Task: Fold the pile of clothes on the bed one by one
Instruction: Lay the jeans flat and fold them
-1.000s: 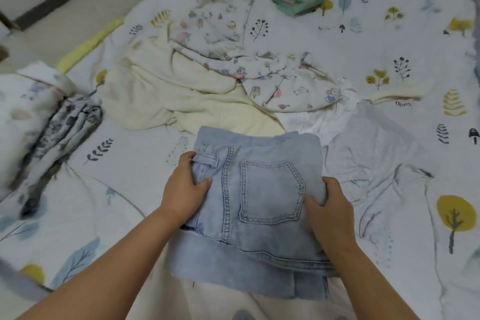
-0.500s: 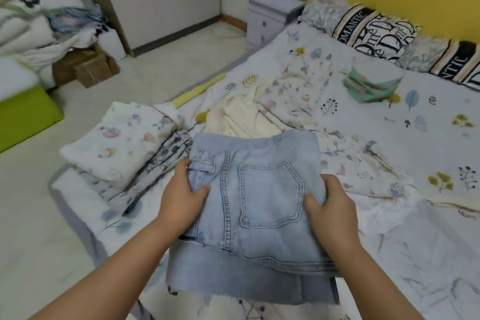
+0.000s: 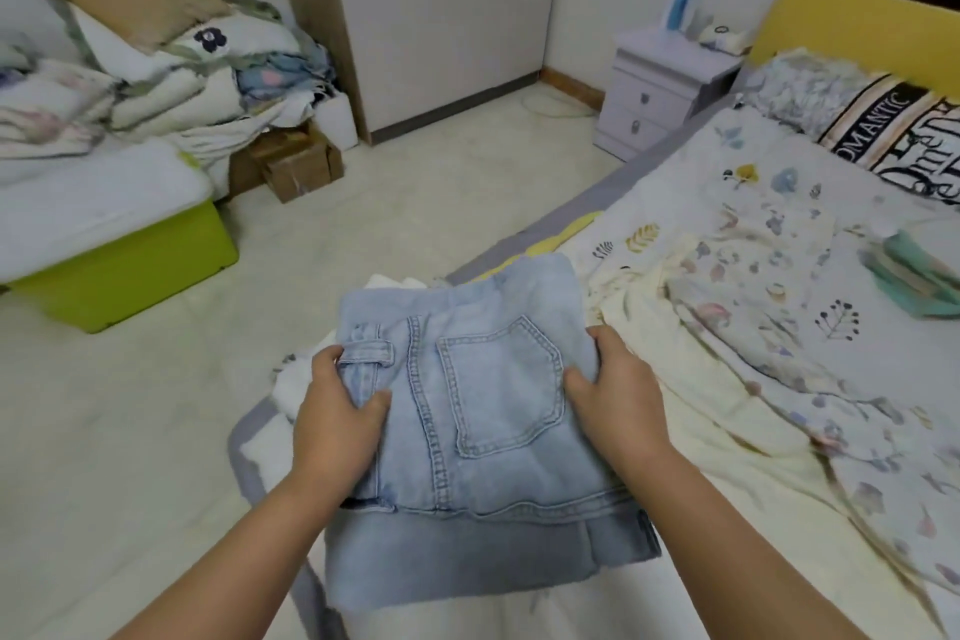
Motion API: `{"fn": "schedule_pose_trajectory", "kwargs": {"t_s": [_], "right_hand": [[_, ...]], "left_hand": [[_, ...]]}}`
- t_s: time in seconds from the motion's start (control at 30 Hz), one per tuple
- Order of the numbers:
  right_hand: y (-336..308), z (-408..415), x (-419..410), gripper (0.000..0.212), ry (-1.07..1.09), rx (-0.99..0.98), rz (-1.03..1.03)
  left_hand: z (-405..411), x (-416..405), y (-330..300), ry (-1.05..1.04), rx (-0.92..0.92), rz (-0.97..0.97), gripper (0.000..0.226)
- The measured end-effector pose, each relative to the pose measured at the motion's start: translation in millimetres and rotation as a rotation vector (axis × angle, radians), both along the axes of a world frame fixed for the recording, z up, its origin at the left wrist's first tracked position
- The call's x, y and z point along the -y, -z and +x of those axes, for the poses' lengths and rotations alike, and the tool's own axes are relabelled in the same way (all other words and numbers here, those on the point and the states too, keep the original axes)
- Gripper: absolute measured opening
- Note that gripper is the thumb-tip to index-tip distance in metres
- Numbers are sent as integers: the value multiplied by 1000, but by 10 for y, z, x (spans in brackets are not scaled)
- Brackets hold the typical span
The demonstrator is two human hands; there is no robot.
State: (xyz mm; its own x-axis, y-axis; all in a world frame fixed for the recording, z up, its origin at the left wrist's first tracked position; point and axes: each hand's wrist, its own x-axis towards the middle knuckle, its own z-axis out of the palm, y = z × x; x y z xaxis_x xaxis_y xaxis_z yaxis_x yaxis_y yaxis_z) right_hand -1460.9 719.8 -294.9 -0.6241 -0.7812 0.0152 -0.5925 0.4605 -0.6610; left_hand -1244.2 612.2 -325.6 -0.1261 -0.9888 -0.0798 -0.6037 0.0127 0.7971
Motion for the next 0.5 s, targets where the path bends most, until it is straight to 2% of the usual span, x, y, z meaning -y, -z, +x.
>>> {"fn": "schedule_pose_trajectory", "kwargs": {"t_s": [0.27, 0.5], "right_hand": [[346, 48, 1394, 29, -270, -117, 87], [852, 33, 2135, 33, -423, -227, 123]], "left_hand": [[151, 601, 352, -268, -2, 41, 60], [95, 748, 847, -460, -93, 131, 65]]}}
